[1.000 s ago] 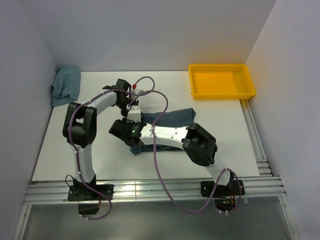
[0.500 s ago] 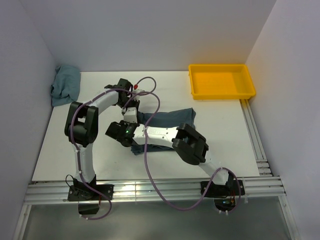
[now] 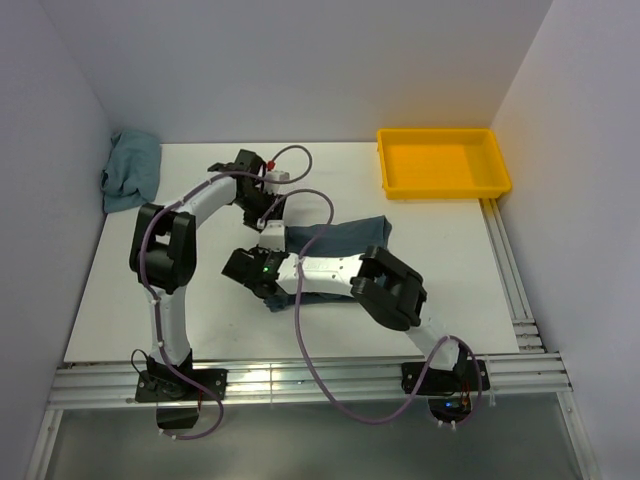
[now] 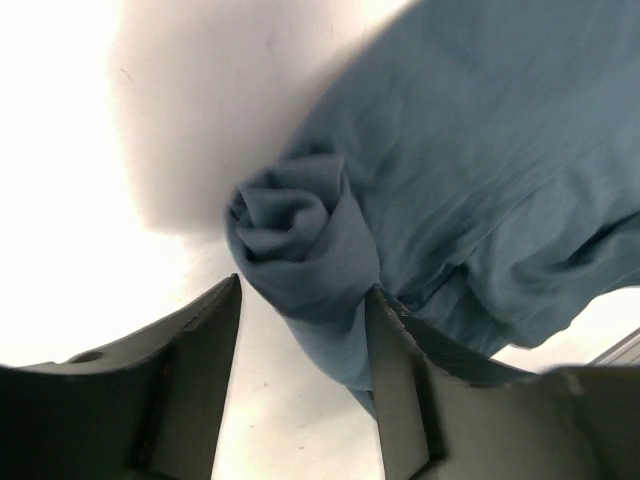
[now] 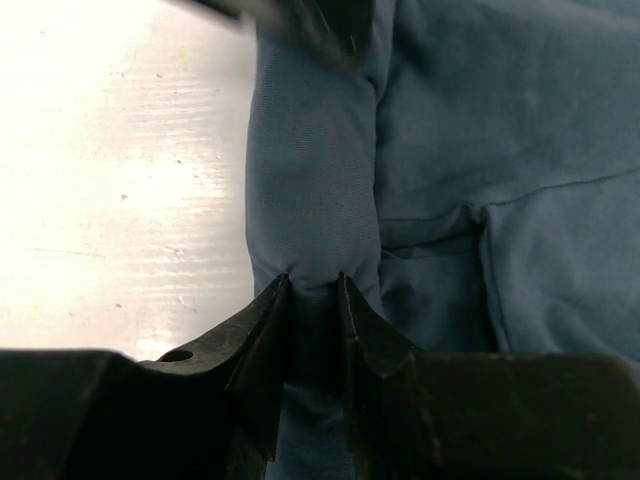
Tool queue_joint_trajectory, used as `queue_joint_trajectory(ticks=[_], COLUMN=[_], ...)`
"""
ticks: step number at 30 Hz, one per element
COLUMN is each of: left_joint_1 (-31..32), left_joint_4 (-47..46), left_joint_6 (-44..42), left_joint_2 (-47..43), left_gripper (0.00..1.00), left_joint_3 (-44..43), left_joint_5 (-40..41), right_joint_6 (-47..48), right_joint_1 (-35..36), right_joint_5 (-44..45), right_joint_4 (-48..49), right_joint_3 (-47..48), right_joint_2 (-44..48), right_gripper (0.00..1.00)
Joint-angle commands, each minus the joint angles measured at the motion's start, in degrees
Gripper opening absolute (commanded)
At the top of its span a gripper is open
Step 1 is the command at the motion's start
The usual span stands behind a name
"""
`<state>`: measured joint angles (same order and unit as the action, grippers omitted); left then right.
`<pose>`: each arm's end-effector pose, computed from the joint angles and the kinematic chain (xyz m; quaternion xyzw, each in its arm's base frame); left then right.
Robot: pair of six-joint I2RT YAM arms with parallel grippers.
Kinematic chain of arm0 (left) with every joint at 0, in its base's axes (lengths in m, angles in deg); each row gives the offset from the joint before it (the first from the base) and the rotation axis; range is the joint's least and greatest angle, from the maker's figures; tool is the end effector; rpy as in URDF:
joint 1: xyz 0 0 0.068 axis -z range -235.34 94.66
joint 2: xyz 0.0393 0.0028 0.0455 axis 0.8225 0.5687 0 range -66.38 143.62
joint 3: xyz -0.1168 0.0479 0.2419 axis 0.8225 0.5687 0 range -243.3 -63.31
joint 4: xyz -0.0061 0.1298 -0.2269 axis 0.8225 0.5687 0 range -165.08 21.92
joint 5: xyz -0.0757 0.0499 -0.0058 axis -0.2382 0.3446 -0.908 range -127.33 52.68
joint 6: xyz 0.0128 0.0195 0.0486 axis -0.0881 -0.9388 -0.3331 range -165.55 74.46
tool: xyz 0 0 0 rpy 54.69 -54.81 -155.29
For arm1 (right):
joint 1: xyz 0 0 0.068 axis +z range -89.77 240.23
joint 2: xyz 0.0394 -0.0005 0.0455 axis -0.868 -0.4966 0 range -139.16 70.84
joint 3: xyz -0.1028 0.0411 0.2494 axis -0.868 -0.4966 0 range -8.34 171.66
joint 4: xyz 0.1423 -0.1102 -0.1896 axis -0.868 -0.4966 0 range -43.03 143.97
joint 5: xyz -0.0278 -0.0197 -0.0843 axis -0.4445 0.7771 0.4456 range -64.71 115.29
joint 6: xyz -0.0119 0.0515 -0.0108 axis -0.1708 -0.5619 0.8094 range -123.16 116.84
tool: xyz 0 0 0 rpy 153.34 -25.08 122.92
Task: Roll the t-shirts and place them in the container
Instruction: Roll the tshirt
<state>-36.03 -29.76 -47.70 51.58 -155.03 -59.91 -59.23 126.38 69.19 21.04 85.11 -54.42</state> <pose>0.3956 -0.1531 0.1910 0.2111 0.9452 -0.2146 0.1266 0.2064 0.4059 0.1608 0.0020 0.9088 0.0014 0.4173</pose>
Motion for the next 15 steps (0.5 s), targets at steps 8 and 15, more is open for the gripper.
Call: queue_joint_trajectory(ticks=[8, 15], left_joint_1=[-7.53, -9.12], left_joint_4=[-3.03, -8.22], left_joint_6=[0.13, -3.64], left_joint_2=[-4.66, -8.09], left_gripper=[0.74, 0.83], left_joint_3=[-4.00, 6.36], left_joint_5=[-8.16, -18.79], right_joint_6=[-2.89, -8.52], right_joint_1=[-6.46, -13.67], right_joint_5=[-15.93, -34.13], right_joint_4=[28.24, 62.32], right_joint_3=[-29.33, -47.74], right_joint_2=[17.57, 21.28], right_gripper=[0.29, 0.27])
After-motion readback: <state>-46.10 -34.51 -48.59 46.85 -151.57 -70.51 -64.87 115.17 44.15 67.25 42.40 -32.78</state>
